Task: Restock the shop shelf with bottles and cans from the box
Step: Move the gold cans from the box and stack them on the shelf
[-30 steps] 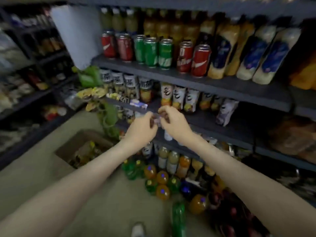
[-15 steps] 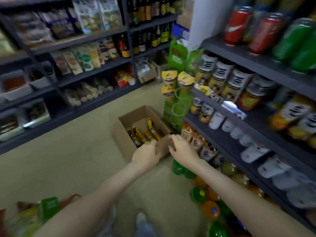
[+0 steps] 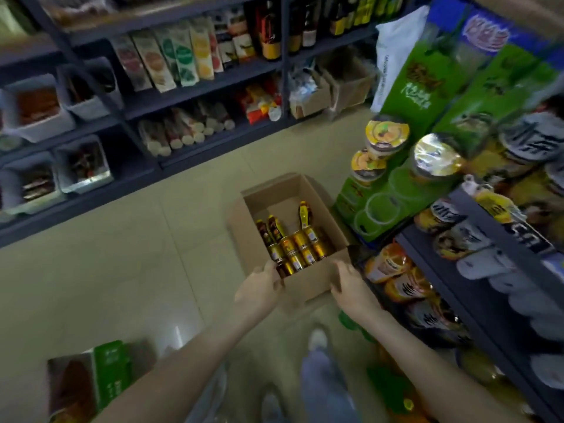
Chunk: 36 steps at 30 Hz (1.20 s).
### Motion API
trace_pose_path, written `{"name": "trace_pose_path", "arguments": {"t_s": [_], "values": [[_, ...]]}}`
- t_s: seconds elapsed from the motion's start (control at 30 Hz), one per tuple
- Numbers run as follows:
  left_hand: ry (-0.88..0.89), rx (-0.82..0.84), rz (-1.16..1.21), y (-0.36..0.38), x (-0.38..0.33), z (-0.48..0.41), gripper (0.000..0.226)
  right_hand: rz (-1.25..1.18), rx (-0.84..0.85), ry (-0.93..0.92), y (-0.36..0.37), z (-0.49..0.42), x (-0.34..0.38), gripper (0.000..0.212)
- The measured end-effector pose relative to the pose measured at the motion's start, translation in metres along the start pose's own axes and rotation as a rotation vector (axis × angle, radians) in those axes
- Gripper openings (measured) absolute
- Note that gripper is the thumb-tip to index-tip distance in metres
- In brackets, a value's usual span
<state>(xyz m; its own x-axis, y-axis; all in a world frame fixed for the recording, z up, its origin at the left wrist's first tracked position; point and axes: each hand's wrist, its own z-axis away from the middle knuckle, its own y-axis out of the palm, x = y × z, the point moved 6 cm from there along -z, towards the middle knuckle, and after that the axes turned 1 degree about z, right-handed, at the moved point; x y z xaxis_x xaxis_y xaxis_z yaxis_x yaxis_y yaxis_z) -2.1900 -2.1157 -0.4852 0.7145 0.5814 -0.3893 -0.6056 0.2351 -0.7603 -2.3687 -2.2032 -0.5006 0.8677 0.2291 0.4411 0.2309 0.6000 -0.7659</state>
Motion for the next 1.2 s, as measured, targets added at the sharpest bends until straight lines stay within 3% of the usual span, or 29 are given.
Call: {"name": "trace_pose_path", "arguments": {"t_s": [0.23, 0.47, 0.57, 0.7, 0.8, 1.0, 1.1, 1.2], "values": [[-0.191, 0.105, 0.025, 0.044, 0.038, -0.138, 0.052, 0.073, 0.202, 0.095, 0.044, -0.161, -0.050, 0.062], [-0.234, 0.249, -0.137, 0.173, 0.108, -0.321, 0.077, 0.001, 0.302, 0.138, 0.154, -0.330, -0.126, 0.070], [-0.163, 0.239, -0.240, 0.238, 0.133, -0.402, 0.084, -0.008, 0.264, 0.120, 0.212, -0.413, -0.156, 0.071], [-0.039, 0.235, -0.481, 0.303, 0.157, -0.481, 0.101, 0.007, 0.084, 0.093, 0.259, -0.515, -0.182, 0.074], [-0.036, 0.194, -0.641, 0.330, 0.163, -0.507, 0.106, 0.039, 0.114, 0.136, 0.282, -0.555, -0.201, 0.070], [0.009, 0.110, -0.427, 0.311, 0.152, -0.496, 0.102, -0.079, 0.189, 0.187, 0.276, -0.568, -0.218, 0.060], [0.012, 0.131, -0.243, 0.275, 0.141, -0.473, 0.108, -0.167, 0.028, 0.153, 0.246, -0.545, -0.194, 0.056], [0.015, 0.092, -0.028, 0.212, 0.117, -0.440, 0.108, -0.410, -0.114, 0.209, 0.194, -0.499, -0.167, 0.056]]}}
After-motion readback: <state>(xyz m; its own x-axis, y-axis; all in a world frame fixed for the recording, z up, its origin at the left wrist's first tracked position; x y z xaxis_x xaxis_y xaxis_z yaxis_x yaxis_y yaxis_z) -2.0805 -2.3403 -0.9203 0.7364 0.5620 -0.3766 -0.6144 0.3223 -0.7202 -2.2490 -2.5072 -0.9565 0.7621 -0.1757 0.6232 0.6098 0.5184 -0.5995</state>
